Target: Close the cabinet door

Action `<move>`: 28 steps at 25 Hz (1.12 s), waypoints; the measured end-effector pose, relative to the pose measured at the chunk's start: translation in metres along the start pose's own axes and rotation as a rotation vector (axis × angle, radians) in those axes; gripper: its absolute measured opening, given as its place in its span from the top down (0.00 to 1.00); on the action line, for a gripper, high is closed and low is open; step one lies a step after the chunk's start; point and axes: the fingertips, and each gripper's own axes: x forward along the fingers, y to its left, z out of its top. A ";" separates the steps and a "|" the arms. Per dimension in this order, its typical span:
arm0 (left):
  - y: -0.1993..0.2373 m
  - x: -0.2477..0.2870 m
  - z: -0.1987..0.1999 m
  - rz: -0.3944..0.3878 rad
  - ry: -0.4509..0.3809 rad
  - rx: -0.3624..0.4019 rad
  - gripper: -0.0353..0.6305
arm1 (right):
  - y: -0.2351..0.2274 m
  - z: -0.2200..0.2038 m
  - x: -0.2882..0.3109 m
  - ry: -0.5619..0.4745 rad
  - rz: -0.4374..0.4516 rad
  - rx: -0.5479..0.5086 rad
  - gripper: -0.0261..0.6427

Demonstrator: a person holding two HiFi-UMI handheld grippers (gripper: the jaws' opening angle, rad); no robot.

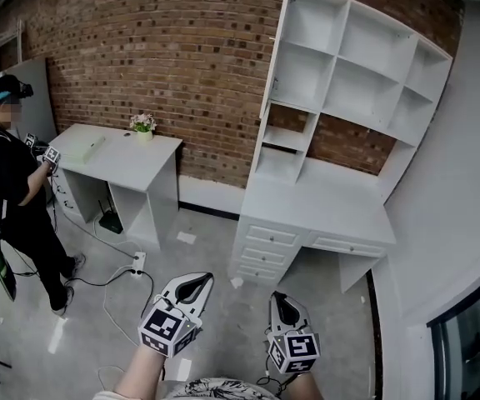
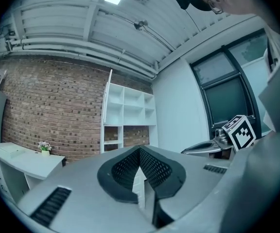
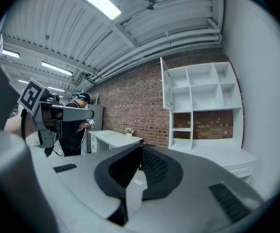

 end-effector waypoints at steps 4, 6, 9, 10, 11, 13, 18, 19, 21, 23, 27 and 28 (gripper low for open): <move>-0.008 0.041 0.000 -0.007 0.011 0.042 0.93 | -0.027 -0.005 0.017 0.026 0.044 -0.010 0.95; -0.008 0.057 -0.001 0.004 0.019 0.070 0.93 | -0.034 -0.008 0.026 0.038 0.069 -0.032 0.95; -0.002 0.080 -0.003 0.012 0.028 0.070 0.93 | -0.047 -0.007 0.044 0.038 0.080 -0.033 0.95; 0.001 0.088 -0.005 0.010 0.029 0.062 0.93 | -0.051 -0.006 0.051 0.033 0.081 -0.030 0.95; 0.005 0.094 -0.008 0.009 0.030 0.055 0.93 | -0.055 -0.006 0.058 0.028 0.081 -0.028 0.95; 0.016 0.107 -0.012 0.010 0.033 0.043 0.93 | -0.064 -0.005 0.074 0.023 0.070 -0.024 0.95; 0.055 0.156 -0.014 -0.011 0.017 0.038 0.93 | -0.090 0.001 0.131 0.012 0.036 -0.023 0.95; 0.064 0.167 -0.013 -0.018 0.008 0.037 0.93 | -0.095 0.003 0.144 0.008 0.031 -0.028 0.95; 0.086 0.192 -0.012 -0.030 -0.008 0.039 0.93 | -0.104 0.012 0.173 -0.001 0.019 -0.040 0.95; 0.110 0.218 -0.007 -0.042 -0.021 0.045 0.93 | -0.114 0.024 0.203 -0.013 0.005 -0.050 0.95; 0.156 0.273 0.008 -0.081 -0.039 0.051 0.93 | -0.140 0.054 0.264 -0.038 -0.033 -0.052 0.95; 0.167 0.287 0.011 -0.093 -0.041 0.051 0.93 | -0.146 0.061 0.280 -0.041 -0.043 -0.053 0.95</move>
